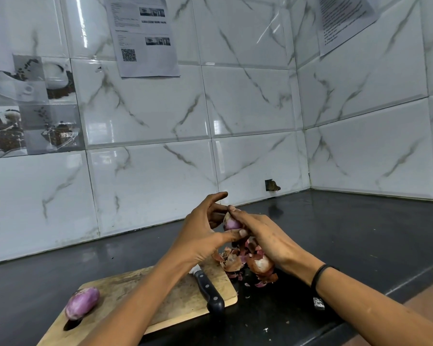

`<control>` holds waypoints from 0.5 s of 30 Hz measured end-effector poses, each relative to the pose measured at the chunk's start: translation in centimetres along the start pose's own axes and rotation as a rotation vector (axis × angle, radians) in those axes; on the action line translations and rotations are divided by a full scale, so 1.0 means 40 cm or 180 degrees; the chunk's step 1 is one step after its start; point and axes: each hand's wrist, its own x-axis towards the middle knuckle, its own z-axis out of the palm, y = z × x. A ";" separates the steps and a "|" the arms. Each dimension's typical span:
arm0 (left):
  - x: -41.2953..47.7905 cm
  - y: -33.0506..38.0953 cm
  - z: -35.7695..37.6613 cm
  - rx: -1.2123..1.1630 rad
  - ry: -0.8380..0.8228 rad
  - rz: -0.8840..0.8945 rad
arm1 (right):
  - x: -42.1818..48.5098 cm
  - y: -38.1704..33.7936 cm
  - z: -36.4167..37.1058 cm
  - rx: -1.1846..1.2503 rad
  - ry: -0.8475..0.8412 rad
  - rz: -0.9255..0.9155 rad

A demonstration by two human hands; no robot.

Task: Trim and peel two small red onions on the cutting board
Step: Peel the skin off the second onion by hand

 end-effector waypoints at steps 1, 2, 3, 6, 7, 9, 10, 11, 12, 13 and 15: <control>0.000 0.000 0.001 -0.0017 -0.0002 -0.0008 | 0.001 0.001 0.000 -0.0042 0.0022 0.0007; 0.000 -0.001 0.002 -0.0040 -0.0003 -0.0014 | 0.002 0.004 0.000 -0.0074 0.0029 -0.0007; 0.000 -0.001 0.002 -0.0056 -0.0004 -0.0022 | 0.001 0.005 0.000 -0.0081 0.0047 -0.0012; 0.003 -0.003 0.000 -0.0044 -0.0012 -0.0035 | 0.008 0.011 -0.003 -0.0137 0.0186 0.0098; 0.005 -0.002 -0.002 -0.0052 -0.0028 -0.0027 | 0.010 0.012 -0.004 -0.0139 0.0236 0.0165; 0.006 -0.002 -0.004 -0.0067 -0.0038 0.0010 | 0.012 0.012 -0.002 -0.0134 0.0287 0.0192; 0.006 -0.003 -0.004 -0.0058 -0.0032 0.0024 | 0.013 0.013 -0.001 -0.0151 0.0320 0.0171; 0.005 -0.004 -0.004 -0.0046 -0.0026 0.0033 | 0.014 0.015 -0.002 -0.0171 0.0361 0.0161; 0.005 -0.006 -0.003 -0.0030 -0.0023 0.0035 | 0.012 0.014 0.000 -0.0186 0.0389 0.0187; 0.004 -0.008 -0.003 -0.0005 -0.0027 0.0039 | 0.010 0.011 0.001 -0.0206 0.0396 0.0222; 0.004 -0.012 -0.002 0.0041 -0.0021 0.0037 | 0.005 0.011 0.001 -0.0363 0.0331 0.0235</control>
